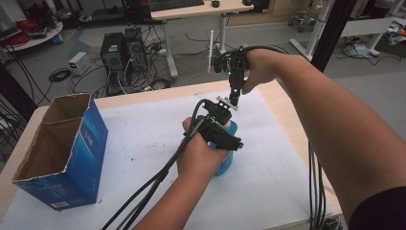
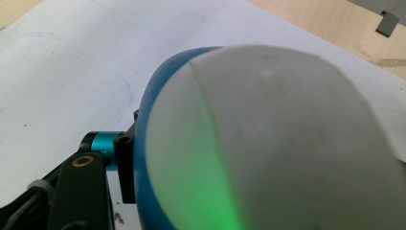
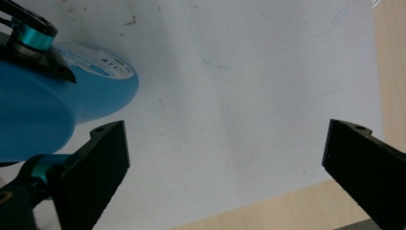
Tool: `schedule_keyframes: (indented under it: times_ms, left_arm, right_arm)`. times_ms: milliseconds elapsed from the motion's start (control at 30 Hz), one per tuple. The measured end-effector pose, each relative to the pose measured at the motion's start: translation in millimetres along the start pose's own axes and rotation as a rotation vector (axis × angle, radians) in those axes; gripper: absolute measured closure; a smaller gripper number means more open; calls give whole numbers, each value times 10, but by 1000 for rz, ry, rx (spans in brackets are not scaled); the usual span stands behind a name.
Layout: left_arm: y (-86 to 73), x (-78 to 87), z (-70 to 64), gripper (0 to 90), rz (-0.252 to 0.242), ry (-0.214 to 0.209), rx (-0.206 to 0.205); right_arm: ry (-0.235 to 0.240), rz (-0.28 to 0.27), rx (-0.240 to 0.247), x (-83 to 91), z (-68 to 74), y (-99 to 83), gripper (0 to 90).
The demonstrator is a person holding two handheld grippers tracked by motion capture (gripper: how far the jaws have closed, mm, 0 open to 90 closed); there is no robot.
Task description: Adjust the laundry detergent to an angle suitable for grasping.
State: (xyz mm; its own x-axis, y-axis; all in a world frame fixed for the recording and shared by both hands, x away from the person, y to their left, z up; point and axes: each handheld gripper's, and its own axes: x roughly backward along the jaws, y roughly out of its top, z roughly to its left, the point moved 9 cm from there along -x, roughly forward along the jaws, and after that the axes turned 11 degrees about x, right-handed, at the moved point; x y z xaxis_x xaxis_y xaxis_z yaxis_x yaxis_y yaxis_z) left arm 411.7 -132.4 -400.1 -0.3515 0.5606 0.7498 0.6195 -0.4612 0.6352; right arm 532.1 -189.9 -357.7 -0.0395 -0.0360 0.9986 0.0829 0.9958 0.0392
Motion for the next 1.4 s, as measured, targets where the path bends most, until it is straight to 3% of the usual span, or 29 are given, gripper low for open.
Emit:
schedule_keyframes:
  times_ms: [733, 1133, 1400]
  left_arm:
    - [-19, -40, 24, 391, 24, 28, -4]
    - [-64, 29, 8, 422, 67, 37, -68]
    - [-33, 230, 6, 424, 46, 20, -92]
  right_arm:
    - [3, 9, -9, -17, 5, 21, 15]
    - [1, 12, -4, -21, 18, 41, 15]
    - [0, 9, 8, -33, 31, 91, 15]
